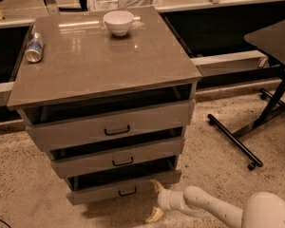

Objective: Close bottom drawer

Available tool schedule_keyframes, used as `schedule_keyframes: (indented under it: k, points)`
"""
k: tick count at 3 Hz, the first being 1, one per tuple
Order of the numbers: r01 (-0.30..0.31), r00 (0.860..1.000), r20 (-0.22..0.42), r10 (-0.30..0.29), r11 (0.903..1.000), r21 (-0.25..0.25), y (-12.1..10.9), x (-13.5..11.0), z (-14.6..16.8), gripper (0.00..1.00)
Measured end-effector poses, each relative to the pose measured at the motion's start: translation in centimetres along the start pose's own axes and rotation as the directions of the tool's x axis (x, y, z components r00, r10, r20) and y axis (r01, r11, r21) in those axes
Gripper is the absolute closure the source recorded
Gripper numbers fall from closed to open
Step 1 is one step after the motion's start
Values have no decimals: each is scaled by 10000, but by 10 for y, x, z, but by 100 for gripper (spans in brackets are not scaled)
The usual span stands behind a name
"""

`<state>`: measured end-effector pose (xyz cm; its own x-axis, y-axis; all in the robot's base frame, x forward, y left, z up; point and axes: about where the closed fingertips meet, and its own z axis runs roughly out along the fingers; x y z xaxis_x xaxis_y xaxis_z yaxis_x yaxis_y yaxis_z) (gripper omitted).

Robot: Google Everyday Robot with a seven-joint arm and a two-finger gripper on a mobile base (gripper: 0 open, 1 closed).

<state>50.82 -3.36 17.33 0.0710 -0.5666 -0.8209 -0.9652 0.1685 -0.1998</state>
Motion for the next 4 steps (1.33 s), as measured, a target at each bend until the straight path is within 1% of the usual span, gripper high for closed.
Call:
schedule_keyframes:
  k: [1,2,3,4]
  points:
    - [-104,9999,60,105,9998,-174,-10,-4,5,0]
    - [-227,9997,12,228,9979,-615,-16,-11,12,0]
    - [-332,9994,-39,330,9957,-865,-17,-12,17,0]
    - [-354,9994,-31,353,9939,-1048,-24,-14,24,0]
